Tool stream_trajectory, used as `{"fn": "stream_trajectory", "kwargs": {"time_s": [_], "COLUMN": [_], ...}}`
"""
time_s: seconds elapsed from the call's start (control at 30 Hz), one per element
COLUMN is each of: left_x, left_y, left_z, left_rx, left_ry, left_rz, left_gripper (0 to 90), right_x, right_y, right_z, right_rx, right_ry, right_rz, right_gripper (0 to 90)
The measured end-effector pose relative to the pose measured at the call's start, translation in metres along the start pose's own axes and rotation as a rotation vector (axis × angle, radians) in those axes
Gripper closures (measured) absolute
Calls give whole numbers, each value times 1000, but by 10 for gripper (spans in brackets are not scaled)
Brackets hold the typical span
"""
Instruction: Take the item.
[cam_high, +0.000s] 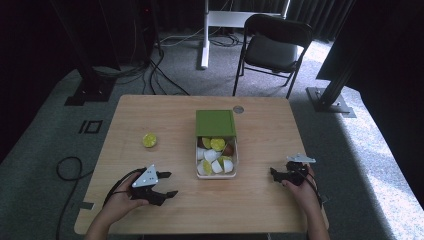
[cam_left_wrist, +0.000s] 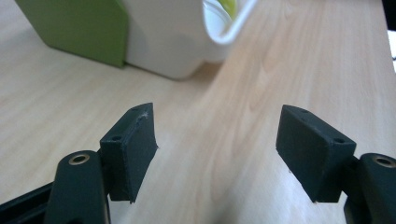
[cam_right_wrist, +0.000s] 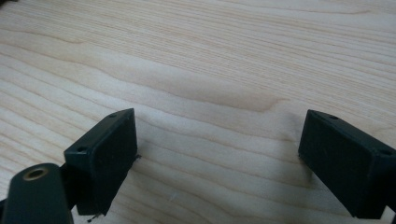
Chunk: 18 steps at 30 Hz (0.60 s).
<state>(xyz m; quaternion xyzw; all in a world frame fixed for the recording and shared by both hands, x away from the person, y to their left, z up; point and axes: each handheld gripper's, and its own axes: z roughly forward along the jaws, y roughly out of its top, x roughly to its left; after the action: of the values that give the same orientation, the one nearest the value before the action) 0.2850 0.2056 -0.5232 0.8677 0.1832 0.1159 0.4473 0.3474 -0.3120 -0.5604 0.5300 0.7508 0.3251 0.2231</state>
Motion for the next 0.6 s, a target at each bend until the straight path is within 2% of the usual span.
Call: {"fn": "stream_trajectory", "kwargs": {"time_s": [0.17,0.3,0.43,0.53,0.6], "left_x": [-2,-1,1,3,3], "left_y": [-10,-17,-27,-35,-40], "left_z": [-2,-7,-13,-19,-23], "left_rx": [43,25,63,69,102], "left_ry": [-19,-36,-28,-16,-17], "left_rz": [6,-5,-3,-6,9], "left_gripper": [286,268,269,268,269], "right_x": [0,0,0,0,0], "right_y": [0,0,0,0,0], "right_z": [0,0,0,0,0], "right_rx": [0,0,0,0,0], "right_ry": [0,0,0,0,0], "right_rz": [0,0,0,0,0], "right_gripper": [113,114,114,114,114]}}
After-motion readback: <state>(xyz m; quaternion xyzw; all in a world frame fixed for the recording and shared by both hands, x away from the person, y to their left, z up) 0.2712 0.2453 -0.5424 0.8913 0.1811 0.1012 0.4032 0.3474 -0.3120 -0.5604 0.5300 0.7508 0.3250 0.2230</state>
